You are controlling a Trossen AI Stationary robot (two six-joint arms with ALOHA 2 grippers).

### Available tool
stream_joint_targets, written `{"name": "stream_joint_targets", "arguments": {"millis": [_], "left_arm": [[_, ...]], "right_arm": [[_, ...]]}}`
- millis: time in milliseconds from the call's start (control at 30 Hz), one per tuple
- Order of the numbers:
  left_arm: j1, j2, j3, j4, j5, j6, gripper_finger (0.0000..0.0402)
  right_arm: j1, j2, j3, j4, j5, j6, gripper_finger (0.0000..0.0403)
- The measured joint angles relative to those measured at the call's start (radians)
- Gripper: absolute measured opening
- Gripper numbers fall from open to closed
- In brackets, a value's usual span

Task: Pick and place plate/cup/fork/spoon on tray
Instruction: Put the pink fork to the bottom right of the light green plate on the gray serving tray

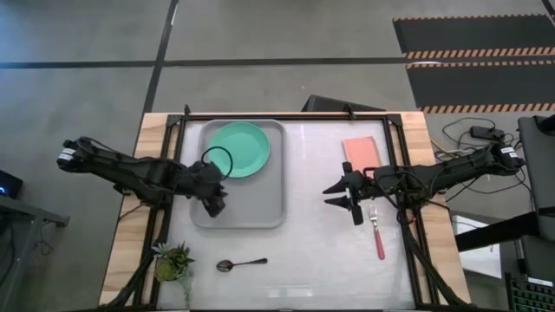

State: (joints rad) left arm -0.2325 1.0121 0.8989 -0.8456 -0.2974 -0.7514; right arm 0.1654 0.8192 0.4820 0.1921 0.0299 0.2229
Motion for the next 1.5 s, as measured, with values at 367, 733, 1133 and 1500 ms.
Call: {"name": "stream_joint_targets", "arguments": {"millis": [367, 733, 1133, 1500], "left_arm": [[0.000, -0.006, -0.009, 0.536, -0.068, 0.569, 0.0108], [0.001, 0.010, -0.176, 1.058, -0.122, 0.951, 0.0108], [0.004, -0.096, -0.298, 1.130, -0.161, 0.971, 0.0108], [0.004, -0.156, -0.361, 1.126, -0.161, 0.966, 0.0108]], "right_arm": [[0.000, 0.000, 0.000, -0.008, 0.000, 0.177, 0.0127], [0.066, 0.081, 0.137, -0.234, -0.004, 0.276, 0.0127], [0.079, 0.220, 0.282, -0.982, 0.010, 0.794, 0.0127], [0.243, 0.236, 0.205, -1.239, -0.162, 1.278, 0.0127]]}}
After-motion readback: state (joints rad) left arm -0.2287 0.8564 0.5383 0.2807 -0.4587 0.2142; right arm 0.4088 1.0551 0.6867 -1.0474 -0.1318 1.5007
